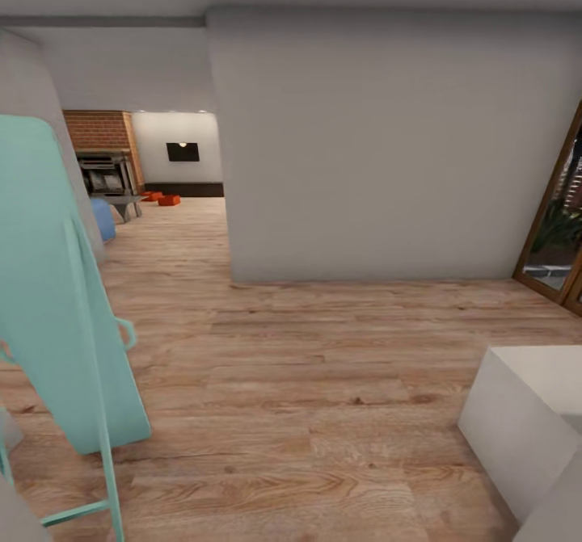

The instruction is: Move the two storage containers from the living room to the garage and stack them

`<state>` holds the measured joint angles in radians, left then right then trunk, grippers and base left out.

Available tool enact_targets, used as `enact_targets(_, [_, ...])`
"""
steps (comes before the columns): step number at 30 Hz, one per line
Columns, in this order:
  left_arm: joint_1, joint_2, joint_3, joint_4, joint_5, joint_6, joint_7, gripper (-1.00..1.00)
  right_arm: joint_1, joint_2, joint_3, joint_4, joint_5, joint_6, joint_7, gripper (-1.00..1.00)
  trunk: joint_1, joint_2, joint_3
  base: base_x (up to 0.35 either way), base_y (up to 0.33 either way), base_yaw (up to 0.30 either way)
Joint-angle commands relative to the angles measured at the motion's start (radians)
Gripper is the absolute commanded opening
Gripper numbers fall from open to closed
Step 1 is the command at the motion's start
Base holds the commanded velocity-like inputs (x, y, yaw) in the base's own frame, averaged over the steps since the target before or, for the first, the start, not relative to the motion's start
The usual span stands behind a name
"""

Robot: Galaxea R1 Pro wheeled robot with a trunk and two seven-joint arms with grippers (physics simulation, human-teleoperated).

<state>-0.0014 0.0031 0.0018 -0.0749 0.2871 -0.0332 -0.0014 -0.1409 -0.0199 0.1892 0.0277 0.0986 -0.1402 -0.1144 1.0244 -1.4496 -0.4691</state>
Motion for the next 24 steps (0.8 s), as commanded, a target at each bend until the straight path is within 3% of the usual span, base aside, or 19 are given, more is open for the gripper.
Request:
enact_targets(1, [0.0,0.0,0.0,0.0,0.004,-0.002,0.0,1.0,-0.001,0.0,0.001,0.003,0.01,-0.004,-0.005,1.0,0.001,0.0,-0.001,0.326,0.0,0.0])
enact_targets(24, [0.0,-0.002,-0.003,0.0,0.003,-0.005,0.0,1.0,-0.001,-0.003,0.002,0.003,0.012,-0.004,-0.005,1.0,0.001,0.0,-0.001,0.326,0.0,0.0])
